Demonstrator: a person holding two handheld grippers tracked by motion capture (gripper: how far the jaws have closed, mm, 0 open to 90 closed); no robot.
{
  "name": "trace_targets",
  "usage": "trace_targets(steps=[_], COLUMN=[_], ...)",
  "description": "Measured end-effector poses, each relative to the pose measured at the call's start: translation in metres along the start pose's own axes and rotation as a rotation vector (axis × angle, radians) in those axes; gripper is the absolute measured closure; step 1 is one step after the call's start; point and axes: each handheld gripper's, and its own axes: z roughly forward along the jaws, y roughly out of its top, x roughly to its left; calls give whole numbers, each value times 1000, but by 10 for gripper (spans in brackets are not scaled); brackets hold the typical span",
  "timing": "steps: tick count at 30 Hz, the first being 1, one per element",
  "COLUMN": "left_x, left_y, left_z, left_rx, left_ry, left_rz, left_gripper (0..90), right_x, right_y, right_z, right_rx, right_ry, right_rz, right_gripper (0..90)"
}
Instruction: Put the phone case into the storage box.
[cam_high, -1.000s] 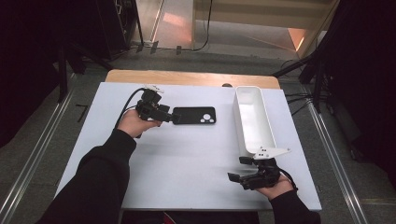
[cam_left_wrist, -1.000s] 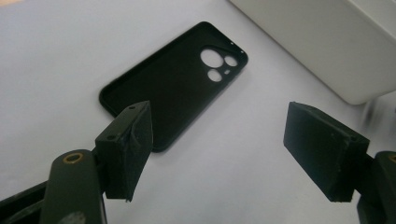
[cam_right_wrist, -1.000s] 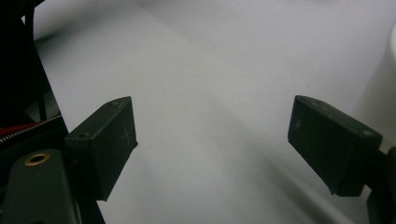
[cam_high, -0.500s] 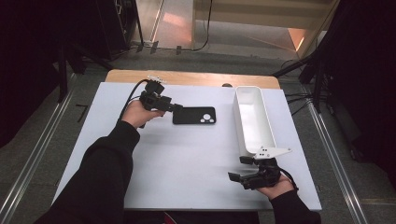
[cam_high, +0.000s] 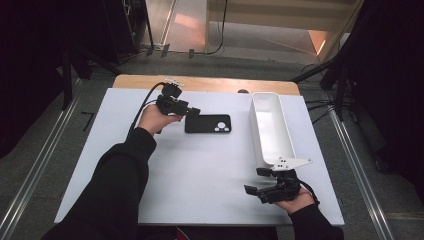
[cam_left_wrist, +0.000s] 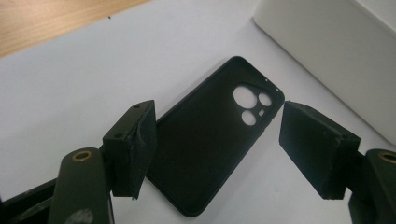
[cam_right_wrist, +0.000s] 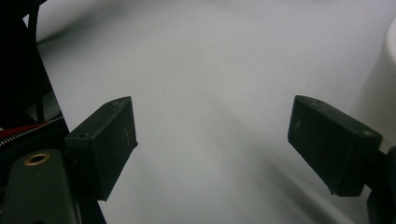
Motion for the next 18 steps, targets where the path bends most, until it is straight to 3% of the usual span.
trace_targets(steps=[2, 6, 7, 8, 9, 11, 12, 13, 14, 18], left_x=[-1, 2, 3, 3, 2, 1, 1, 2, 3, 5], left_y=[-2, -6, -6, -8, -9, -10, -11, -12, -12, -16], left_z=[0, 2, 2, 2, 1, 1, 1, 1, 1, 2], left_rx=[-1, -10, -6, -9, -15, -28, -19, -17, -13, -2], left_ry=[10, -3, -29, -41, -32, -44, -32, -30, -19, 8], left_rz=[22, -2, -6, -12, -7, -12, -2, 7, 1, 1], left_gripper=[326, 417, 422, 542, 542, 675, 818, 818, 891, 895], right_x=[0, 0, 0, 0, 0, 0, 1, 1, 1, 2], right_y=[0, 0, 0, 0, 0, 0, 0, 0, 0, 0], right_z=[0, 0, 0, 0, 0, 1, 1, 1, 1, 1], right_rx=[2, 0, 1, 0, 0, 0, 4, 4, 4, 1], right_ry=[2, 3, 3, 2, 2, 5, 7, 7, 7, 6], right_rz=[-3, 0, 0, -4, -4, -10, -5, -5, -6, -6], right_gripper=[138, 138, 138, 138, 138, 138, 138, 138, 138, 138])
